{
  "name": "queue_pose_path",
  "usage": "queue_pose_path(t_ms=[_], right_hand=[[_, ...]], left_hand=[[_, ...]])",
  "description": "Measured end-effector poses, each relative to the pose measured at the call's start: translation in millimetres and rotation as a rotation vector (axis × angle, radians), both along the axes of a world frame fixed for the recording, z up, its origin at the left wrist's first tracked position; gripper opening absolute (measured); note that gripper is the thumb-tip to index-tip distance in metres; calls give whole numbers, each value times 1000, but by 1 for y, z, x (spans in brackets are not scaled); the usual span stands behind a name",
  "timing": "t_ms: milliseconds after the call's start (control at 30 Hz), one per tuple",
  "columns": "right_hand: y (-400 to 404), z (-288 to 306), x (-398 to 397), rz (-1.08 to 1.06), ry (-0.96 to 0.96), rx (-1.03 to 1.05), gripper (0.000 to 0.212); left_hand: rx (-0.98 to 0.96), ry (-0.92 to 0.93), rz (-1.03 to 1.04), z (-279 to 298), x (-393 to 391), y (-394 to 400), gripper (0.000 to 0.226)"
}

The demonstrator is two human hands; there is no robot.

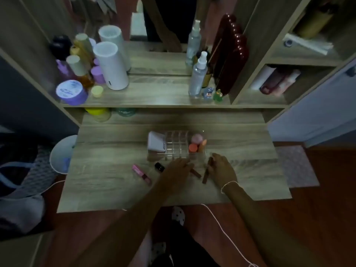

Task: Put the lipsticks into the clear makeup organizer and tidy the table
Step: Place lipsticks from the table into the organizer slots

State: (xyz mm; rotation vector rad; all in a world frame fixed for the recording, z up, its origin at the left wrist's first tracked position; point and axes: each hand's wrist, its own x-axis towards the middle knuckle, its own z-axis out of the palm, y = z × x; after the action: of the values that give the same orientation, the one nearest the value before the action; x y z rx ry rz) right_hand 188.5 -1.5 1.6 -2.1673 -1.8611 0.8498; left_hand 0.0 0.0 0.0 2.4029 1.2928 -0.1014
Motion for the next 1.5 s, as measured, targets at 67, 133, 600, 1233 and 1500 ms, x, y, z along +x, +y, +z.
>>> queue_pose_path(t_ms=[67, 133, 600, 1233, 1500], right_hand=[[6, -5, 3, -76, 30, 18, 55], [9, -7, 2, -105, 33, 25, 55], [24, -13, 15, -184, 125, 65, 14], [63, 62, -26, -55, 488, 273, 25], [86, 65, -65, 25, 549, 332, 25]], left_hand=[[139, -51, -44, -5, 10, 6, 33], [192, -28, -73, -8, 16, 7, 32], [18, -269, -38, -2, 42, 22, 26], [127, -733, 657, 57, -10, 58, 27], [-27, -807, 911, 59, -39, 73, 29]])
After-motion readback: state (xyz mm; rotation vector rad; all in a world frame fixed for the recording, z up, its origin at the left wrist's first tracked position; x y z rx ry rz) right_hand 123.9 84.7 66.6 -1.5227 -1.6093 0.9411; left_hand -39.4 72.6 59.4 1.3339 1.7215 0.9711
